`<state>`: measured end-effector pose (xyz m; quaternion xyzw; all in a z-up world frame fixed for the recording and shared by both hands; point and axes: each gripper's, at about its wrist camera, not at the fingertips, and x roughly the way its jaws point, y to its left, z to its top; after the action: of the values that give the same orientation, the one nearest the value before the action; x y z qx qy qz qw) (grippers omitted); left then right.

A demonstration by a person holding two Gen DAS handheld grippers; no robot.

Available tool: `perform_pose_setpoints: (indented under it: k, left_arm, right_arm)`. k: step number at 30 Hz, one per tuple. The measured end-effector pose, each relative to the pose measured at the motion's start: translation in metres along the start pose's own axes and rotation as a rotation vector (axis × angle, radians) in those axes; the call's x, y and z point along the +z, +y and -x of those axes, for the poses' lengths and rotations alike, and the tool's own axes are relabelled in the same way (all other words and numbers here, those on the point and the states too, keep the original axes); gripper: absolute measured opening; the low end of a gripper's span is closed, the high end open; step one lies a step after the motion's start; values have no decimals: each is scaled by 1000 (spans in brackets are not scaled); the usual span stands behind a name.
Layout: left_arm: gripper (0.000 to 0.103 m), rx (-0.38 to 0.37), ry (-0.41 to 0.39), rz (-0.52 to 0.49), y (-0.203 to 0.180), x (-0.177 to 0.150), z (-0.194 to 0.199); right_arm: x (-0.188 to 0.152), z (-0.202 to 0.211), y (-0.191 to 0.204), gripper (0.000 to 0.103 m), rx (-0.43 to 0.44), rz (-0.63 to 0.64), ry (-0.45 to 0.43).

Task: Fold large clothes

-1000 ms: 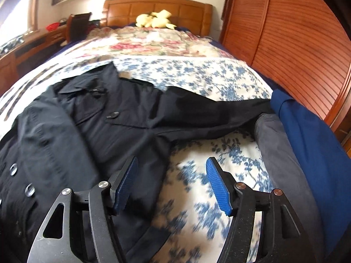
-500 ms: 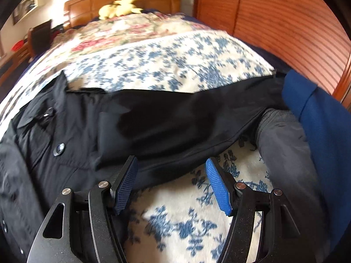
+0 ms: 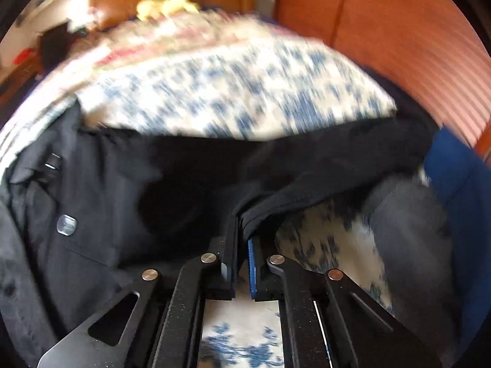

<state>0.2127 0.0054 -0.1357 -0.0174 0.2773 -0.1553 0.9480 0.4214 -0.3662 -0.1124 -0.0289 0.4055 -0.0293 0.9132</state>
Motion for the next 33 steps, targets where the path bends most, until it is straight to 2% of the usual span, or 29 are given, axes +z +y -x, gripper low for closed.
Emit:
perform_pose_setpoints:
  k: [2, 5, 6, 8, 11, 13, 15, 16, 17, 18, 21, 27, 33]
  left_arm:
    - [59, 0, 1, -2, 0, 0, 0]
    - [59, 1, 2, -2, 0, 0, -1]
    - [59, 1, 2, -3, 0, -1, -1]
    - [59, 3, 4, -2, 0, -1, -1]
    - [59, 5, 4, -3, -1, -1, -1]
    - [59, 6, 3, -4, -1, -1, -1]
    - [59, 6, 3, -4, -1, -1, -1]
    - [59, 6, 3, -4, -1, -1, -1]
    - [59, 6, 3, -3, -1, -1, -1]
    - [59, 6, 3, -3, -1, -1, -1]
    - [59, 5, 3, -4, -1, -1, -1]
    - [59, 5, 4, -4, -1, -2, -1]
    - [59, 7, 10, -6, -1, -2, -3]
  right_arm:
    - [7, 25, 19, 2, 54, 49, -72]
    - [6, 62, 63, 2, 187, 167, -148]
    - [0, 74, 83, 2, 246, 231, -150]
    - [-15, 89, 116, 2, 305, 335, -136]
    - [-44, 98, 153, 3, 313, 461, -89]
    - [-54, 96, 160, 11, 299, 474, -56]
    - [-61, 94, 158, 29, 310, 450, -26]
    - [-62, 94, 155, 34, 305, 435, -28]
    - [-63, 96, 151, 46, 297, 417, -34]
    - [-63, 98, 144, 50, 299, 400, -42]
    - [-58, 103, 129, 51, 297, 354, -59]
    - [-36, 86, 81, 53, 156, 225, -59]
    - [-23, 42, 29, 58, 55, 70, 12]
